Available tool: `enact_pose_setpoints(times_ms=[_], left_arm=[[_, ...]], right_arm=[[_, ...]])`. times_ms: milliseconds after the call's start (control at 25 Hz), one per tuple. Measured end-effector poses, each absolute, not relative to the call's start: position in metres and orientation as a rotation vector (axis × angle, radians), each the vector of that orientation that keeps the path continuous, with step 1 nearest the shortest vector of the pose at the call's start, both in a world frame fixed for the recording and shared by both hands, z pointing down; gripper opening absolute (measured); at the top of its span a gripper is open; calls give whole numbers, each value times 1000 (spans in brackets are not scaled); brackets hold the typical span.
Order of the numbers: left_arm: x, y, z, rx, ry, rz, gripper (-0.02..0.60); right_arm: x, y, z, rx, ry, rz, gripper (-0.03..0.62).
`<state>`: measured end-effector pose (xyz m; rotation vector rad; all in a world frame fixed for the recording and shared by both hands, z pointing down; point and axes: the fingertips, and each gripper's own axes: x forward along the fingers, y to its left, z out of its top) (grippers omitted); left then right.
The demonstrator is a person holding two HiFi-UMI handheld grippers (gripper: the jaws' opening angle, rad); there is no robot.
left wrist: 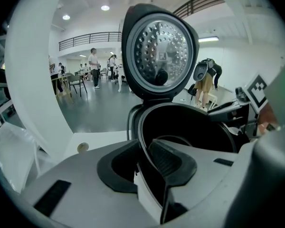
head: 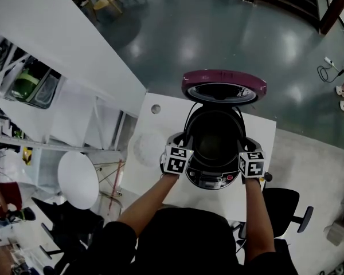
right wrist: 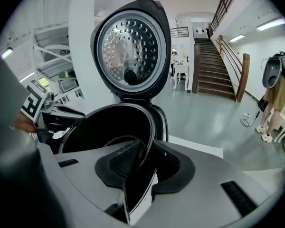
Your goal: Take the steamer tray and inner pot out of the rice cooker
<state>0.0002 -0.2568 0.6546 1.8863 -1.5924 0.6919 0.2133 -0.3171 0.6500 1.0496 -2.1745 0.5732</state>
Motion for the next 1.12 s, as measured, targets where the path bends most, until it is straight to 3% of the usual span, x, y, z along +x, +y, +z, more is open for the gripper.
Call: enact_pose_setpoints(times_ms=[400, 1120], left_arm=[[2, -256, 652, 1815, -1549, 600, 48], [-2, -251, 631, 1758, -1559, 436, 32]], right_arm=[[218, -319, 647, 1085, -2162, 605, 58], [223, -325, 628, 1212, -2199, 917, 21]])
